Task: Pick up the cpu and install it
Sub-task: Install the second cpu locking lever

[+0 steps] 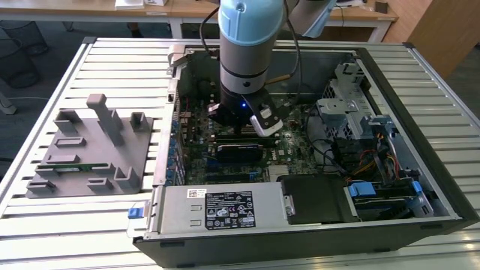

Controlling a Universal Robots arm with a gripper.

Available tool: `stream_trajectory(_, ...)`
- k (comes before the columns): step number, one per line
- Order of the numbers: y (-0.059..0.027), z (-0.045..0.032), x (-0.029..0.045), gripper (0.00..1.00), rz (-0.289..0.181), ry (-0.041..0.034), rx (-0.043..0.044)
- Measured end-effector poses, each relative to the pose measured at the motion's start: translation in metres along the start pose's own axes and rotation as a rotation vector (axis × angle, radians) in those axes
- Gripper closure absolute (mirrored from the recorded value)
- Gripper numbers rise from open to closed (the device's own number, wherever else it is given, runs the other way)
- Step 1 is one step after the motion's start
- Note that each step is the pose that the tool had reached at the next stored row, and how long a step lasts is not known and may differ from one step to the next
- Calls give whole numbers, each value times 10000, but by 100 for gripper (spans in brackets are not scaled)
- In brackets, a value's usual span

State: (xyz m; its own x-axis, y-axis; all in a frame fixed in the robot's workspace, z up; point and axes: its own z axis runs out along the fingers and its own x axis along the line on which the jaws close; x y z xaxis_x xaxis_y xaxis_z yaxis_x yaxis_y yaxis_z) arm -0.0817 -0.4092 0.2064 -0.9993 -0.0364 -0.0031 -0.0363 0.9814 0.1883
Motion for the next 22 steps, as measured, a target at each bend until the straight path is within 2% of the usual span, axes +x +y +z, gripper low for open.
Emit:
stream_trajectory(2,-18,1,6,89,-1,-4,-96)
stream_trajectory(7,-58,10,19,89,1,-7,-166)
stream_trajectory(10,-77,11,31,89,-2,-10,-245)
stream_trajectory(17,-95,33,84,89,-2,-14,-361)
stream_trajectory(19,-97,44,99,89,-2,-16,-421)
stream_trajectory(22,-100,63,116,89,-5,-20,-564)
